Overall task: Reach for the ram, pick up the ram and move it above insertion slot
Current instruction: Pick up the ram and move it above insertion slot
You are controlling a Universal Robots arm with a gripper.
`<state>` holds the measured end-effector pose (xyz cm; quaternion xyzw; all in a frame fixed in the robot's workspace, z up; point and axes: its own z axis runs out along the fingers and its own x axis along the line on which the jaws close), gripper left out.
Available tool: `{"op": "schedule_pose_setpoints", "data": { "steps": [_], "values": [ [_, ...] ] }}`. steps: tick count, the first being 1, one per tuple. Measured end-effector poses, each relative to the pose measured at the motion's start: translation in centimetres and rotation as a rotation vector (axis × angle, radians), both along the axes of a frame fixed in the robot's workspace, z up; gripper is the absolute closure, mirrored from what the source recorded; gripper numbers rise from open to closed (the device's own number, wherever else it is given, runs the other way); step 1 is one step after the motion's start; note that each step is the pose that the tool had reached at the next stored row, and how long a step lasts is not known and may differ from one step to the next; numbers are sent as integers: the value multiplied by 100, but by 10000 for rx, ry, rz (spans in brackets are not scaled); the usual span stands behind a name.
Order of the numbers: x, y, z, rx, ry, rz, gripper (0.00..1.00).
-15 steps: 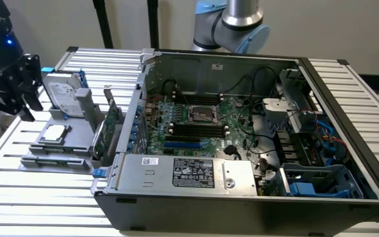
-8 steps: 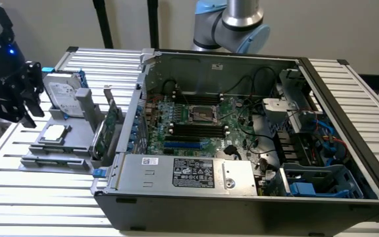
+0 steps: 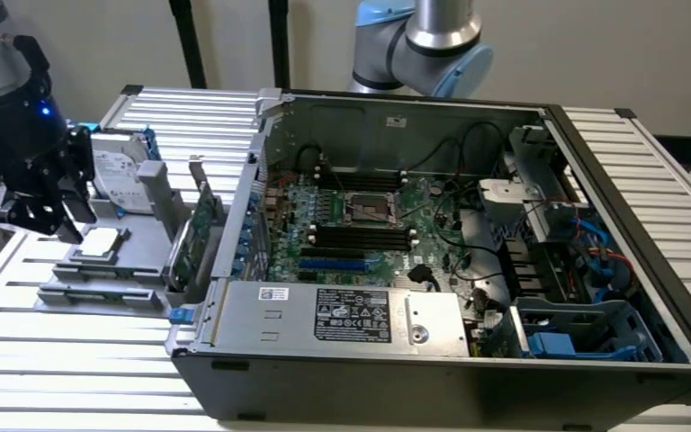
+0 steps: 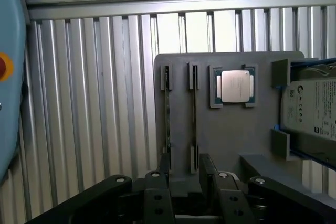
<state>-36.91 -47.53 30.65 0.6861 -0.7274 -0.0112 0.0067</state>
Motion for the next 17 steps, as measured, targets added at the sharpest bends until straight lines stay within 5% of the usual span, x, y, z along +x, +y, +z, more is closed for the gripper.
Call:
{"op": "schedule_pose_setpoints", "data": {
  "steps": [17],
  "values": [
    [27, -177, -310, 0, -1, 117, 64]
  ]
}}
